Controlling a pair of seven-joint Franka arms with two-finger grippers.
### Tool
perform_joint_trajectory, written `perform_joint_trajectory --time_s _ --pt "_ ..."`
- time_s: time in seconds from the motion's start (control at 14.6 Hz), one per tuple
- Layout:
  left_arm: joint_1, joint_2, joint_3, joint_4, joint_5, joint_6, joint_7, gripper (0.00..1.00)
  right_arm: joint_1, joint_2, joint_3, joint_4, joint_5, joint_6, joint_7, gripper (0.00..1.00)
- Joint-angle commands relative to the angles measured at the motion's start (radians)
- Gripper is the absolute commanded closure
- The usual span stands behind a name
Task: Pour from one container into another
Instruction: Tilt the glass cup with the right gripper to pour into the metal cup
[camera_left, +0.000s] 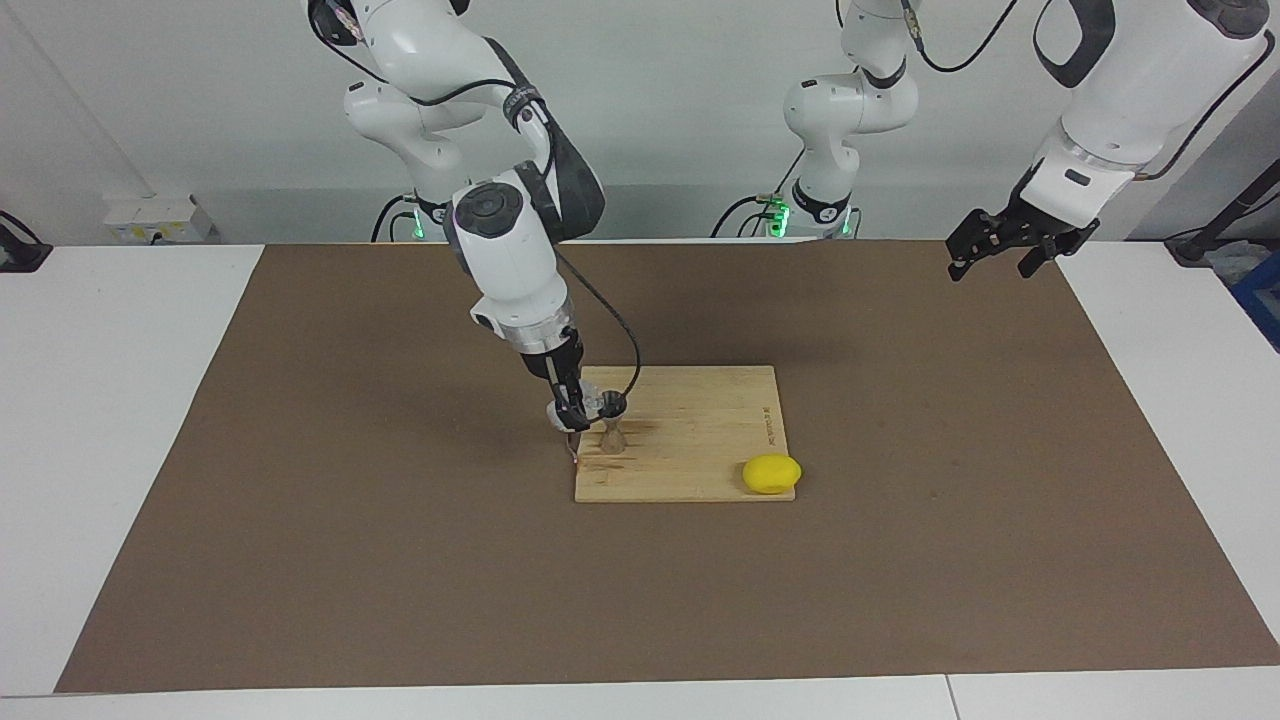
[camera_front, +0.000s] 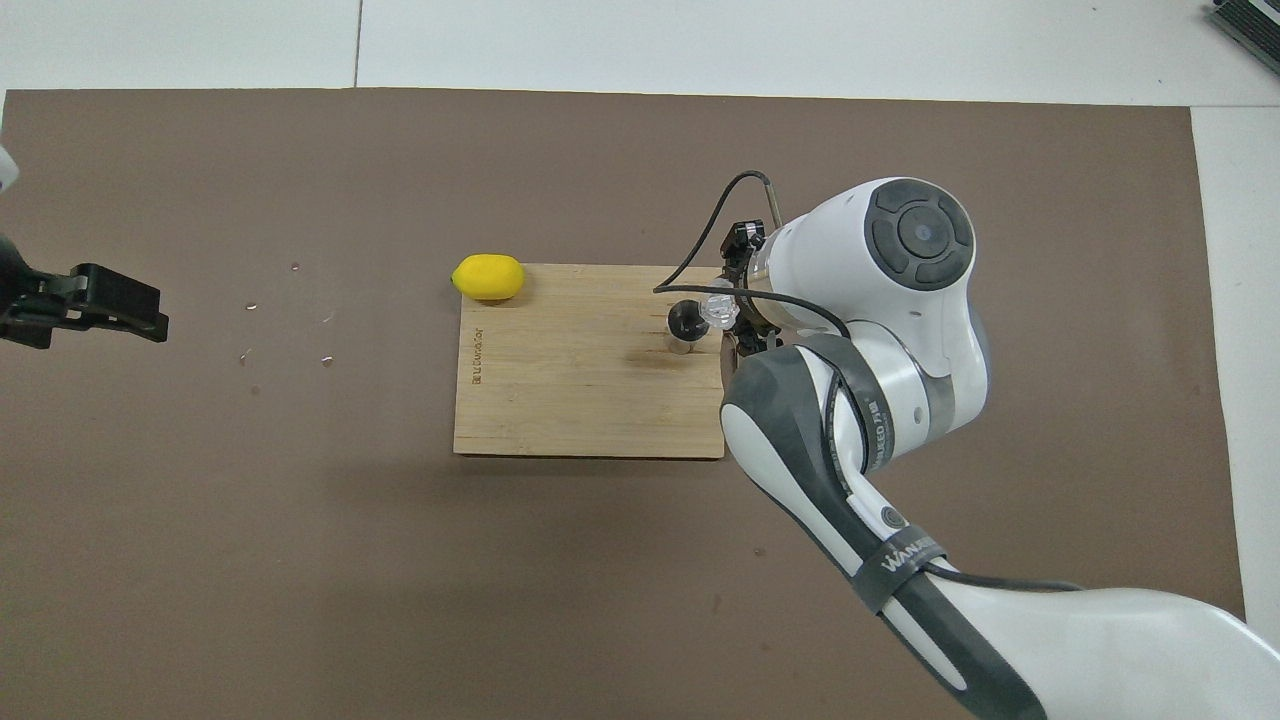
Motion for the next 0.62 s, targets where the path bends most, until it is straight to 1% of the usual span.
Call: perform_joint_trajectory --time_s 0.0,0.14,0.55 --pt "-0.008 -0.012 0.003 -0.016 0.012 0.004 -0.002 0.0 0.019 0.015 -0.001 0.03 -0.058 -0.023 0.032 1.0" --pt "-0.008 -0.012 0.003 -0.016 0.012 0.004 -0.002 0.0 0.023 0.017 0.0 0.043 -0.095 -0.024 0.032 1.0" --pt "-0.008 -0.012 0.003 -0.016 0.012 0.004 -0.002 0.0 0.044 0.015 0.0 0.046 -0.149 -0.044 0.033 1.0"
